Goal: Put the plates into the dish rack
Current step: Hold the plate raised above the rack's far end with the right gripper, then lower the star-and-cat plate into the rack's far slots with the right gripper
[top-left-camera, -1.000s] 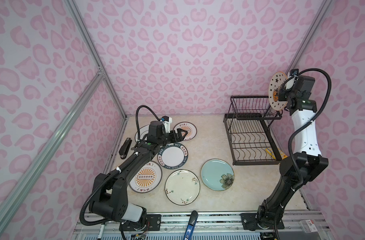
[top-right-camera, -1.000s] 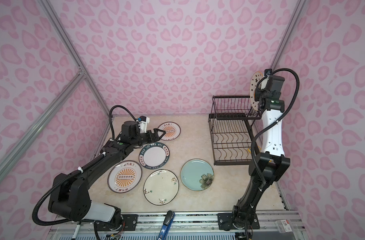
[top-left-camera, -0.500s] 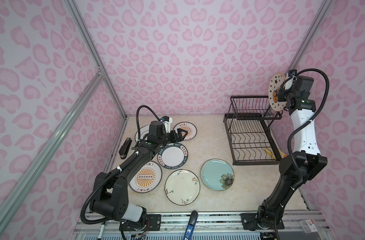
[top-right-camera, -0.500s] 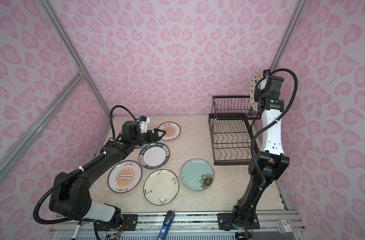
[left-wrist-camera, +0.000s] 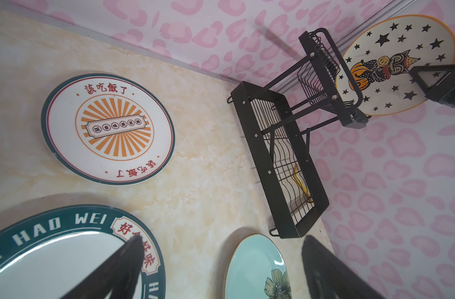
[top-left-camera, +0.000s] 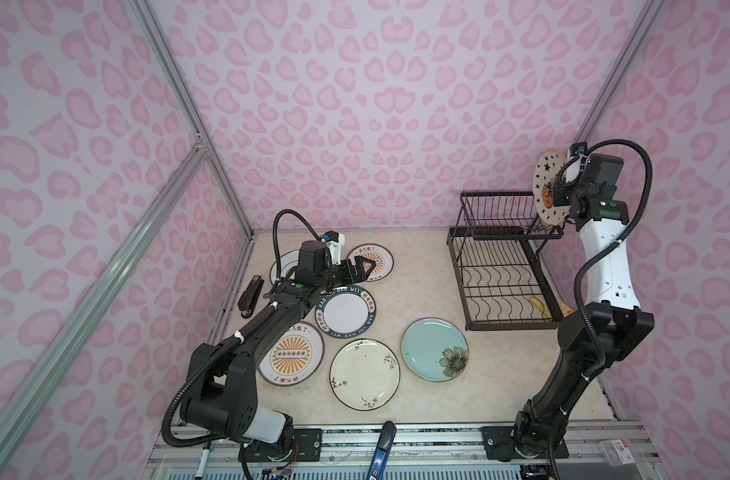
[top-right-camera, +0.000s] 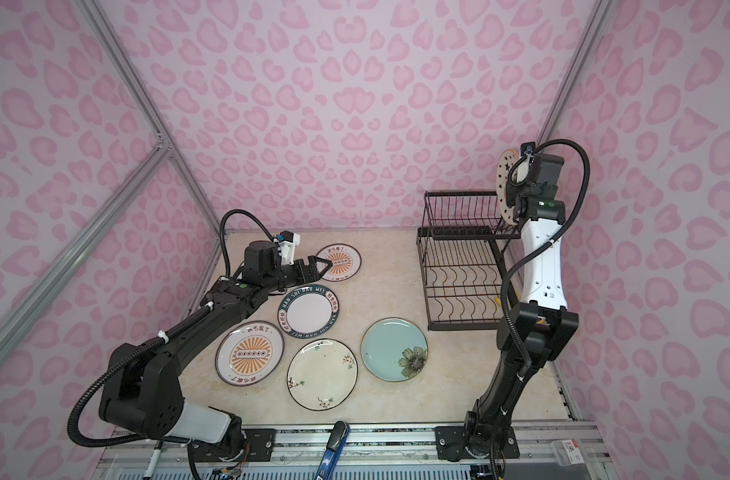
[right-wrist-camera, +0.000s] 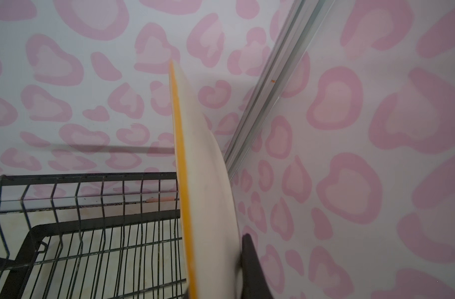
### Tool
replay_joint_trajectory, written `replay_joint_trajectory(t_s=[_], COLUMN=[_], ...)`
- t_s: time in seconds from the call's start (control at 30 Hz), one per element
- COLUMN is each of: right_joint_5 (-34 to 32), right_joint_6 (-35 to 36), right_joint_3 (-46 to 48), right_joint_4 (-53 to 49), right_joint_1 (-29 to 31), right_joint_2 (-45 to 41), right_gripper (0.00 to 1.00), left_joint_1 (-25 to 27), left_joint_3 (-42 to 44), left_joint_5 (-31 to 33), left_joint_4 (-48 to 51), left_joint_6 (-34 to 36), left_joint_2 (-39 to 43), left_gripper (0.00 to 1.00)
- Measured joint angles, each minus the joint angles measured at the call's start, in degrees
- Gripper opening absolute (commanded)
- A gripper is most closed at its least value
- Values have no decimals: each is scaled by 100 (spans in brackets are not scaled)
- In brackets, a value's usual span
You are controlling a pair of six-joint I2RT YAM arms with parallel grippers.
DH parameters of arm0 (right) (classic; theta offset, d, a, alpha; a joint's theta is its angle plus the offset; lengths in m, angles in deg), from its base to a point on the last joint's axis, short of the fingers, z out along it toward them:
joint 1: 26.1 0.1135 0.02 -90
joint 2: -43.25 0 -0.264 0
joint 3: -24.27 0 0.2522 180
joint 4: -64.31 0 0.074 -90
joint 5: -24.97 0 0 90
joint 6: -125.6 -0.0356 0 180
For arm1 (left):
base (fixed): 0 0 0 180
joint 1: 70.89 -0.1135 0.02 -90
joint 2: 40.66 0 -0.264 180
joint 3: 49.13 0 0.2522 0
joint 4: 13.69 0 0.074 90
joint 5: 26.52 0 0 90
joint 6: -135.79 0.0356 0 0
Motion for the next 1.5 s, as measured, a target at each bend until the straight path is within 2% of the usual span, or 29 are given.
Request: replay_joint_trajectory(t_s=[0.43, 1.5], right_joint_5=[-164, -374], right_joint_6=[229, 33], right_joint_3=[444, 715], right_joint_4=[111, 223], right_joint_1=[57, 105], right_joint_2=[-267, -323], right_gripper=[0, 0], left_joint_1=[0, 0], left_joint_3=[0, 66], left_joint_5=[0, 7], left_joint_4=[-2, 11], left_joint_6=[4, 66], left_joint_2=[0, 96], left_gripper=[97, 97])
